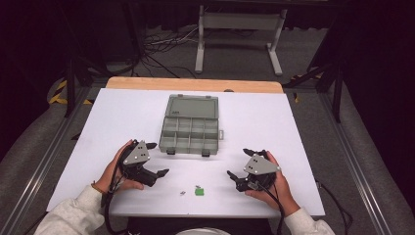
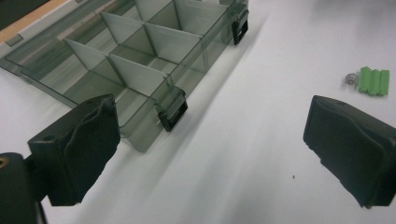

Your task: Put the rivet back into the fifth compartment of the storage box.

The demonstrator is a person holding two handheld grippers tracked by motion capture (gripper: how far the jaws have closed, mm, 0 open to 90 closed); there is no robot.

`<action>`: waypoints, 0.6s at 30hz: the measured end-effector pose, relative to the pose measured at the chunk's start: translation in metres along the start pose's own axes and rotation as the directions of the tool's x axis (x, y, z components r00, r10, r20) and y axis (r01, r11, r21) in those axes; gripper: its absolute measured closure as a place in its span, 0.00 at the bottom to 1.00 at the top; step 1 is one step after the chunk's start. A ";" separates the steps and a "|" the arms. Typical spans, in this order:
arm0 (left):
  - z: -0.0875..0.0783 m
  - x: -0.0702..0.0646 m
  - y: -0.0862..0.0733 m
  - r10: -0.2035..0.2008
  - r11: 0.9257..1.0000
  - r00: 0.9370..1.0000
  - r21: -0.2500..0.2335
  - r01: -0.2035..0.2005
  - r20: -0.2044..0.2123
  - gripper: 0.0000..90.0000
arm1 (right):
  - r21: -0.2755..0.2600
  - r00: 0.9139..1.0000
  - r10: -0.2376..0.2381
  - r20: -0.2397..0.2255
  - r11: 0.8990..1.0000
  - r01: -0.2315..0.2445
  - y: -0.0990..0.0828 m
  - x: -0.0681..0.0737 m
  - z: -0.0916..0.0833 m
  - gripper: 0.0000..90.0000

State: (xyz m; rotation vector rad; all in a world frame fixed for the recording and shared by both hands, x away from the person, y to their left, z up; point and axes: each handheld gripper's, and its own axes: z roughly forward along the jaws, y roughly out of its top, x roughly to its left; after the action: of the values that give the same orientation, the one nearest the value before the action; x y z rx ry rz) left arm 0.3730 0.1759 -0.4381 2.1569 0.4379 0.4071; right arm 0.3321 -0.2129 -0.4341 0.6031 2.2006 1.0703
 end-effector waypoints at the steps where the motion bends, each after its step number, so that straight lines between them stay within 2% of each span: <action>1: 0.001 -0.001 -0.001 -0.006 1.000 1.000 0.004 0.006 0.003 0.05 | 0.002 1.000 -0.004 0.001 1.000 0.004 0.000 0.000 0.000 0.14; 2: 0.001 -0.003 -0.002 -0.014 1.000 1.000 0.011 0.014 0.008 0.04 | 0.001 1.000 -0.004 0.001 1.000 0.004 0.000 0.000 0.000 0.14; 3: 0.002 -0.005 -0.003 -0.003 1.000 1.000 0.026 0.002 0.020 0.04 | 0.002 1.000 -0.006 0.001 1.000 0.006 0.000 0.000 0.000 0.14; 6: 0.003 -0.010 -0.003 -0.011 1.000 0.999 0.029 0.010 0.032 0.03 | 0.000 1.000 -0.005 0.000 1.000 0.005 0.000 0.000 0.000 0.14; 9: 0.005 -0.017 -0.004 -0.004 0.999 0.998 0.037 0.002 0.060 0.03 | 0.000 1.000 -0.003 0.000 1.000 0.003 0.000 0.000 0.000 0.14; 11: 0.005 -0.021 -0.005 0.029 0.999 0.997 0.041 -0.032 0.065 0.04 | -0.001 1.000 -0.006 0.000 1.000 0.006 0.000 0.000 0.000 0.14; 13: 0.006 -0.026 -0.006 0.029 0.999 0.995 0.038 -0.032 0.093 0.05 | 0.001 1.000 -0.007 -0.001 1.000 0.007 0.000 0.001 0.000 0.14; 16: 0.010 -0.032 -0.005 0.048 0.997 0.990 0.052 -0.055 0.129 0.06 | 0.000 1.000 -0.008 -0.001 1.000 0.008 0.000 0.001 0.000 0.14; 17: 0.013 -0.036 -0.005 0.038 0.998 0.988 0.052 -0.046 0.150 0.06 | 0.001 1.000 -0.008 -0.001 1.000 0.008 0.000 0.001 0.000 0.14; 18: 0.015 -0.037 -0.005 0.041 0.997 0.988 0.058 -0.051 0.152 0.06 | 0.003 1.000 -0.012 -0.002 1.000 0.012 0.000 0.001 0.000 0.14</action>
State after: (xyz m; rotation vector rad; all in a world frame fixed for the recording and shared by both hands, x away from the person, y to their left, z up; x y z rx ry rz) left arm 0.3459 0.1517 -0.4554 2.2426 0.3197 0.2564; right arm 0.3315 -0.2117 -0.4342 0.5899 2.2054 1.0617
